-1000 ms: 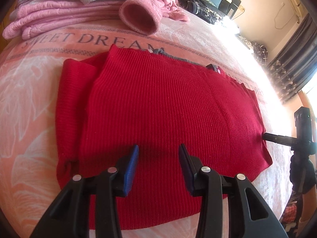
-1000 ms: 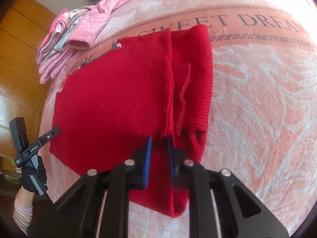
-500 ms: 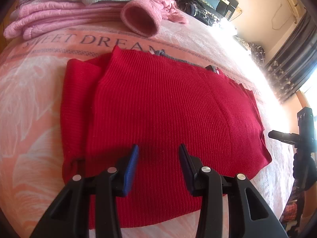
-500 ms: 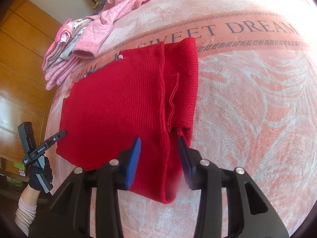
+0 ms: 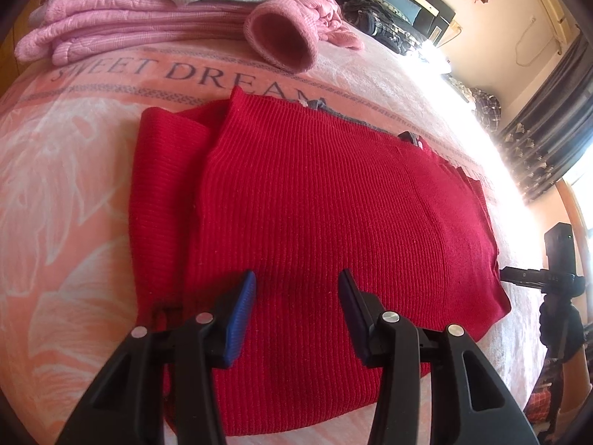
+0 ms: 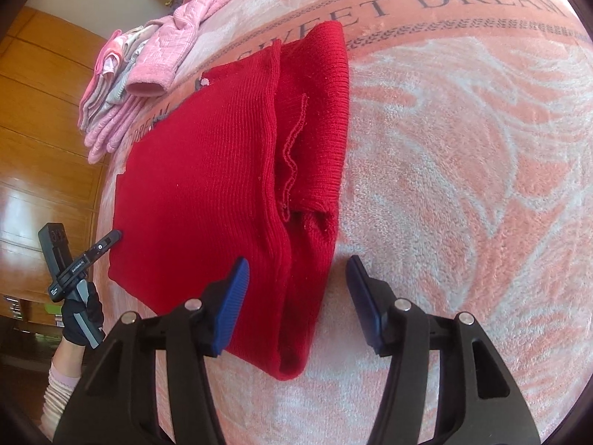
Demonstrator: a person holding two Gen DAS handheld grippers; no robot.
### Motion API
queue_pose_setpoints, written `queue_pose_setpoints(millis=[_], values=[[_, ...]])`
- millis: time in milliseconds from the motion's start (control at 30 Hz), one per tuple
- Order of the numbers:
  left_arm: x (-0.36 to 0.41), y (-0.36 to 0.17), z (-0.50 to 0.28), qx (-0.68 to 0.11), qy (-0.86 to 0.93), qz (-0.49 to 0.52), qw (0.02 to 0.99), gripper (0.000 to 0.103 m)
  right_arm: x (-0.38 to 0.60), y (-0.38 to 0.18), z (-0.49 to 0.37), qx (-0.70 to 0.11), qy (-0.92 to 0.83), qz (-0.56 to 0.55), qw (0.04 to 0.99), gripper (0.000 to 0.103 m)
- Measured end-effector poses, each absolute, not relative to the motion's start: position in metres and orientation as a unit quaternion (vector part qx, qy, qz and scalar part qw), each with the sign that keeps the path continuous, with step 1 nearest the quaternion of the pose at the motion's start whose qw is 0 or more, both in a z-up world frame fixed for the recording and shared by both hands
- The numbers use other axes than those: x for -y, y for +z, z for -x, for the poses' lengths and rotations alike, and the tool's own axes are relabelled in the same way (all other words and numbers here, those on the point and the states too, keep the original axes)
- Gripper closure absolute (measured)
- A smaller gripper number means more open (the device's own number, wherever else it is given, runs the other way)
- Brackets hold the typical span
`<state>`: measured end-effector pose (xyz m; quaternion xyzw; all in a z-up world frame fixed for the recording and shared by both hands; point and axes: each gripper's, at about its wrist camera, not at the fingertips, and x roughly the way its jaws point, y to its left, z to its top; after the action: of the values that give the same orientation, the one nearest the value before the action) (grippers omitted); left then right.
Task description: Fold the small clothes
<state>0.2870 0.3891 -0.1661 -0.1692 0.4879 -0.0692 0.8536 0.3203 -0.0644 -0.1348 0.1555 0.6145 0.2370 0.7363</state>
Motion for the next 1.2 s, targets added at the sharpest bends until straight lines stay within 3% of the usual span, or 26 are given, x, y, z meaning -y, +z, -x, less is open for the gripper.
queue_pose_setpoints(millis=[167, 300, 400, 1200], values=[[-0.387, -0.168, -0.287, -0.488, -0.069, 0.167, 0.854, 0.056, 0.058, -0.139, -0.325, -0.604, 0.248, -0.169, 0.738, 0.051], [-0.389, -0.166, -0.286, -0.486, -0.068, 0.175, 0.853, 0.055, 0.059, -0.144, -0.327, -0.604, 0.243, -0.178, 0.738, 0.082], [-0.385, -0.162, -0.285, -0.483, -0.075, 0.174, 0.855, 0.055, 0.064, -0.147, -0.327, -0.603, 0.241, -0.193, 0.736, 0.087], [-0.376, -0.174, -0.288, -0.485, -0.098, 0.167, 0.853, 0.053, 0.060, -0.149, -0.323, -0.599, 0.216, -0.192, 0.747, 0.094]])
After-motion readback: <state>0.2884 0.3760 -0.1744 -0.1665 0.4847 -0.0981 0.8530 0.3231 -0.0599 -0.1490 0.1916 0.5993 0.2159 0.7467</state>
